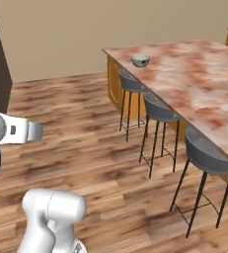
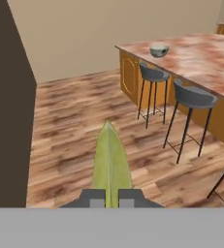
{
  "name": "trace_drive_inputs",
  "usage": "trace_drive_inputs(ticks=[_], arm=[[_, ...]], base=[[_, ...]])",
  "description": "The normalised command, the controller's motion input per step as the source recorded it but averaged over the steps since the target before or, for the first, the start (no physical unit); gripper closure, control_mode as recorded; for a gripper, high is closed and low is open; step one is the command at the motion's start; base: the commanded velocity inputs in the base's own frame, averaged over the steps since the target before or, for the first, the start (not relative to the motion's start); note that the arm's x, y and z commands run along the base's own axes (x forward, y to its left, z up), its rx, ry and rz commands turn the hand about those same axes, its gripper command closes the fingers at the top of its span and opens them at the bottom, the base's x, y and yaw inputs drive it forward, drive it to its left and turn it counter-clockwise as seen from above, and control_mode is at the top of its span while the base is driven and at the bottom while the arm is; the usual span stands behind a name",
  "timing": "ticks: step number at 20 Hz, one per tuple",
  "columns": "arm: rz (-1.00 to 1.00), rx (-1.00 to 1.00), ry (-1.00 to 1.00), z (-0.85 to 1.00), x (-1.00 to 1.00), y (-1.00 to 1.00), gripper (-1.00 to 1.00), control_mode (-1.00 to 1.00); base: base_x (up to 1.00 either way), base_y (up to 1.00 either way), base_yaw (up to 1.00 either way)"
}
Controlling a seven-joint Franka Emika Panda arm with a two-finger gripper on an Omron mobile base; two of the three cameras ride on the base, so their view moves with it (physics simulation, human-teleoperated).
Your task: There is a bowl on the dining counter. Grab a lemon wedge from the fridge and place it in the bowl. Then get the liquor bottle and glass cup from the cabinet and place them next to the bowl.
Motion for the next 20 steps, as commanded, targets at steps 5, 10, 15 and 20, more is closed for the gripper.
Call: trace_drive_inputs(ticks=[5, 10, 15, 20], arm=[[0.00, 0.00, 0.00, 0.00, 0.00, 0.00, 1.00, 1.00], [0.00, 0.00, 0.00, 0.00, 0.00, 0.00, 1.00, 1.00], [0.00, 0.00, 0.00, 0.00, 0.00, 0.00, 1.00, 1.00], [0.00, 0.00, 0.00, 0.00, 0.00, 0.00, 1.00, 1.00]], base=[[1.00, 0.66, -0.44], [1.00, 0.67, -0.43], [1.00, 0.74, -0.41], [1.00, 0.80, -0.39]])
